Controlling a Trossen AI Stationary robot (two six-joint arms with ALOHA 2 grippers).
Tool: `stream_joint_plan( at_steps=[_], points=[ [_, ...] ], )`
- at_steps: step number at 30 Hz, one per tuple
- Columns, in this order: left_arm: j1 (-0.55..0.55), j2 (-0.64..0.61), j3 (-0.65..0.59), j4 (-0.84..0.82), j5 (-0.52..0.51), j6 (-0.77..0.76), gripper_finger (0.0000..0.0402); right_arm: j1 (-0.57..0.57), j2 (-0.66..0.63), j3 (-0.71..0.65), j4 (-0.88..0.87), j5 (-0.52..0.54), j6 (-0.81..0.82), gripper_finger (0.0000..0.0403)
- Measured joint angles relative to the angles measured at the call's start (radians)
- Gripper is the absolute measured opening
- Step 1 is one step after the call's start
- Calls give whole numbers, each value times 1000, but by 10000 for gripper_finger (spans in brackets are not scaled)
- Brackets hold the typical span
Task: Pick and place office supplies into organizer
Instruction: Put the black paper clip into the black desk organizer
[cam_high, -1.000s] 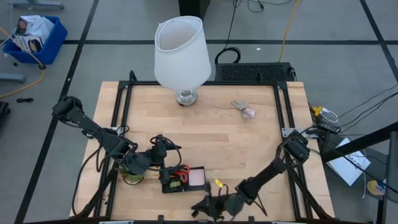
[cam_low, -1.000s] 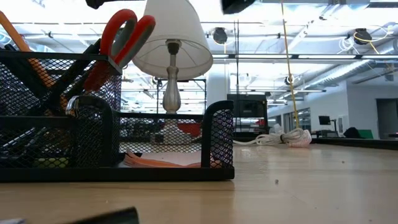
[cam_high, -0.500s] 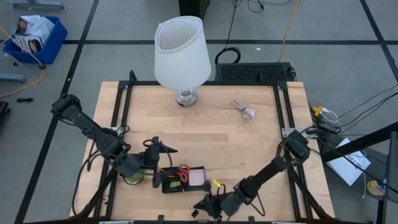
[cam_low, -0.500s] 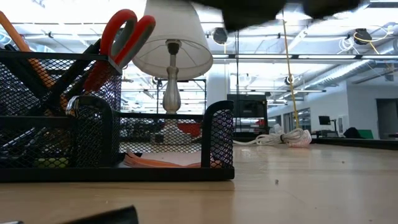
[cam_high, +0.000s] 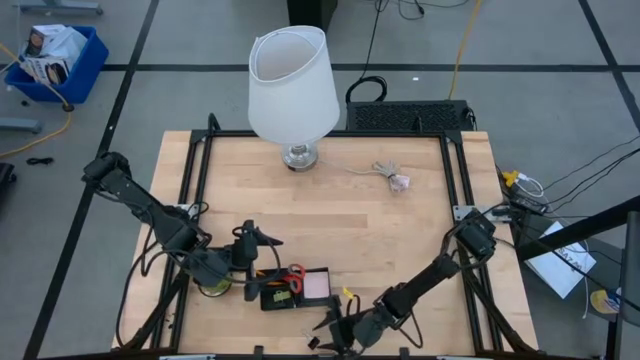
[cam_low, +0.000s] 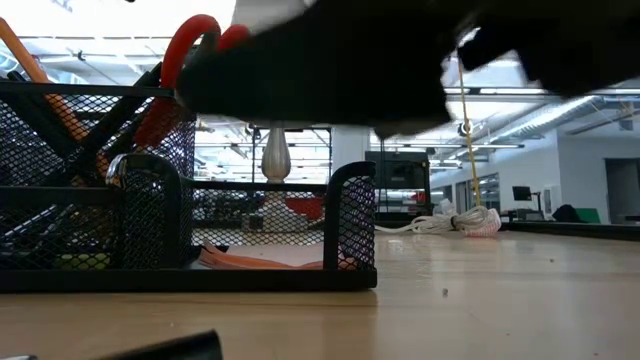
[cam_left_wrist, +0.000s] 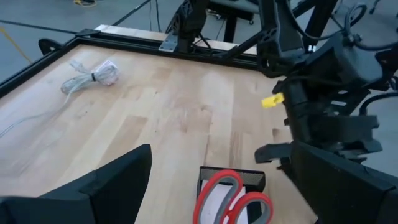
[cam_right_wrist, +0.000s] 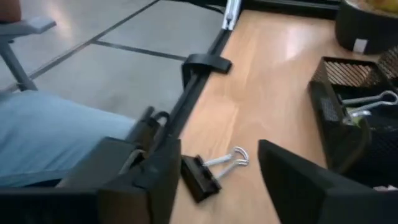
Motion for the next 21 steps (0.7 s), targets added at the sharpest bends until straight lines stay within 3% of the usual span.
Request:
stream_joint_plan(
  at_steps=[3, 7, 21],
  points=[
    [0, 0, 0, 0, 1, 11, 386, -10, 20, 0, 10, 0, -5, 240],
    [0, 0, 0, 0, 0, 19, 386, -15, 38, 0, -3, -6, -8, 259],
    [0, 0, 0, 3, -5, 25, 386, -30, 65, 3, 67, -108, -112, 228]
  ],
)
